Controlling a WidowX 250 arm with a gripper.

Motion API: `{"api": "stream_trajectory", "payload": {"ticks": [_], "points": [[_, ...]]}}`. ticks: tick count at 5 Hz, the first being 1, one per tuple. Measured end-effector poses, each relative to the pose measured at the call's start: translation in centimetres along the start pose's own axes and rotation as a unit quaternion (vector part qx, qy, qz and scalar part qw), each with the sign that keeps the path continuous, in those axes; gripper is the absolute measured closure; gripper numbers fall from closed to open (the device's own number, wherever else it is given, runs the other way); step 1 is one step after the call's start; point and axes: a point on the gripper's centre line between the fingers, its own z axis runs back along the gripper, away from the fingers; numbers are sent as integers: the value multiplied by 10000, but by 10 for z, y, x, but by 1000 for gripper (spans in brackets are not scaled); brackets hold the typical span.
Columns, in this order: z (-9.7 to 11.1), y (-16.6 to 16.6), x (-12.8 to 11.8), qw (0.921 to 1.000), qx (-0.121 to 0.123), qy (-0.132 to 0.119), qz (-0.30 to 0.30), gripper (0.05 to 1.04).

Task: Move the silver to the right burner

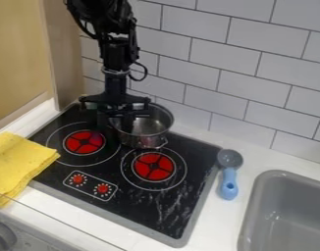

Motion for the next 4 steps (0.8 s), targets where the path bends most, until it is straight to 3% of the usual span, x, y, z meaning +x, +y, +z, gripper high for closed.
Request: {"api": "stream_trajectory", "payload": {"ticks": [1,2,3,4], "points": [[0,-1,-2,9999,-80,23,-102,914],[18,0,-10,9996,-232,-85,-128,1002],[35,4,-14,9996,-185,-224,-74,1017],[43,9,-31,9994,-260,-141,-196,1017]]}}
